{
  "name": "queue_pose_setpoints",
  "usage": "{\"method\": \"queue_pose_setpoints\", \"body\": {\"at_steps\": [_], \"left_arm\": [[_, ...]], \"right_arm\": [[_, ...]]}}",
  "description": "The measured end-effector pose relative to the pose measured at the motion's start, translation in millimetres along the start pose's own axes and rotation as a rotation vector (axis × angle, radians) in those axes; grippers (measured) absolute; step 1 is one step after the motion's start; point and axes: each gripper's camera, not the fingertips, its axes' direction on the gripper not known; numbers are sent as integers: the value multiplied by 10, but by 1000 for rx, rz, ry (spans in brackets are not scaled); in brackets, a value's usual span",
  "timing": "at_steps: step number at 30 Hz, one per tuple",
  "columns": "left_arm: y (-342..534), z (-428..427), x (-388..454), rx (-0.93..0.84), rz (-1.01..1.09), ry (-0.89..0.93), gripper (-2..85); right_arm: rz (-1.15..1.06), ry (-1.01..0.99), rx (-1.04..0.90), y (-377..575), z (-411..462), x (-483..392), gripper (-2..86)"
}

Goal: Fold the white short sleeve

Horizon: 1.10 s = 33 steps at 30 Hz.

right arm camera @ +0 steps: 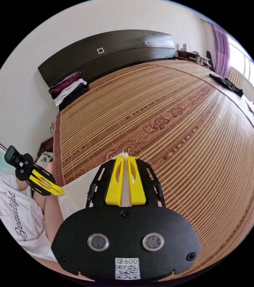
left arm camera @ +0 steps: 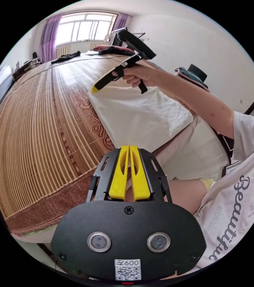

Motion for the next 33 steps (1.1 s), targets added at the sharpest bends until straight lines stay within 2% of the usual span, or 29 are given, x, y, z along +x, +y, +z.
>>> {"method": "queue_pose_setpoints", "body": {"at_steps": [3,10,16,22,27,31,33], "left_arm": [[49,-123,-67,17,-1,-12,3],[259,-310,-524,80,-111,126,4],[290,-359,-462,71,-57,18,4],[401,-318,-609,78,-72,44,2],[529,-261,-665,98,-65,24,2],[585,-309,-798,104,-111,52,3],[650,-430,-786,163,-113,-10,4]], "right_arm": [[-34,8,40,97,-60,-107,-7],[-61,43,89,183,-276,-362,-8],[4,57,158,327,-256,-367,-8],[48,116,39,146,262,-386,-8],[61,116,40,42,239,-514,-8],[148,227,214,96,-138,-715,-8],[181,280,280,131,-321,-841,-8]]}}
